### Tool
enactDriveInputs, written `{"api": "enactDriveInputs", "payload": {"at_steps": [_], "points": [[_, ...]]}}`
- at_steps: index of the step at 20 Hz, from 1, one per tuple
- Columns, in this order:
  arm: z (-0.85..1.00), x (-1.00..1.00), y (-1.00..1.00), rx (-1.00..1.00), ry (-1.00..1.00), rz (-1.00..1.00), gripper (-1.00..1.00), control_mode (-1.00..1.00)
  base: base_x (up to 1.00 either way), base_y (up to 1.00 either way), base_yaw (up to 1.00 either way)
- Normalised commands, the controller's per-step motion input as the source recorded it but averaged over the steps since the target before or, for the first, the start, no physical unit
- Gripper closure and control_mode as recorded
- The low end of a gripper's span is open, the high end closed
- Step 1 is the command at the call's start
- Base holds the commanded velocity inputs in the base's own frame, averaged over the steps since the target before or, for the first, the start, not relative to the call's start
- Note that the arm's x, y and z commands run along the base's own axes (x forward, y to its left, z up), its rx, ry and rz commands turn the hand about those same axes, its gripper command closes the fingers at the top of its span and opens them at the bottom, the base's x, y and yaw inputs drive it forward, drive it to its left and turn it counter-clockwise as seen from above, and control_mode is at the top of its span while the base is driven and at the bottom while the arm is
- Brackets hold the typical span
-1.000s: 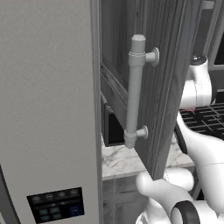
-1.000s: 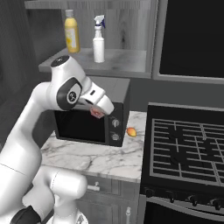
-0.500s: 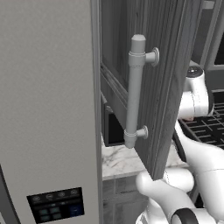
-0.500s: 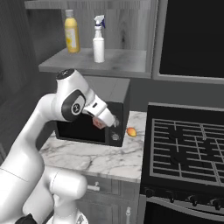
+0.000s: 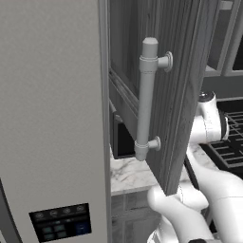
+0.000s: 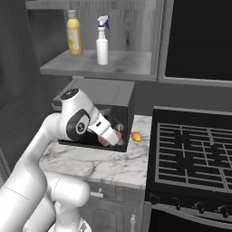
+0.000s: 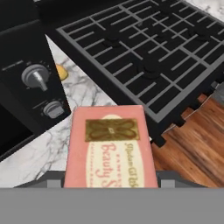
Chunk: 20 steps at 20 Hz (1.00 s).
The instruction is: Pick the spray and bar soap from the cabinet and place them on the counter.
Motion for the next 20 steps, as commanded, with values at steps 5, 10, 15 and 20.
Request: {"api": "enactDriveInputs", "payload": {"at_steps": [5,10,15,20], "points": [[-0.57,-0.01,-0.02,0.0,0.01,-0.03,1.0,-1.0,0.0,0.0,0.0],[-0.5,0.0,-0.06,0.0,0.01,-0.02,1.0,-1.0,0.0,0.0,0.0],[-0.41,0.01,-0.08,0.0,0.0,-0.02,1.0,-1.0,0.0,0.0,0.0],[-0.32,0.04,-0.13,0.0,0.0,-0.02,1.0,-1.0,0.0,0.0,0.0]]}}
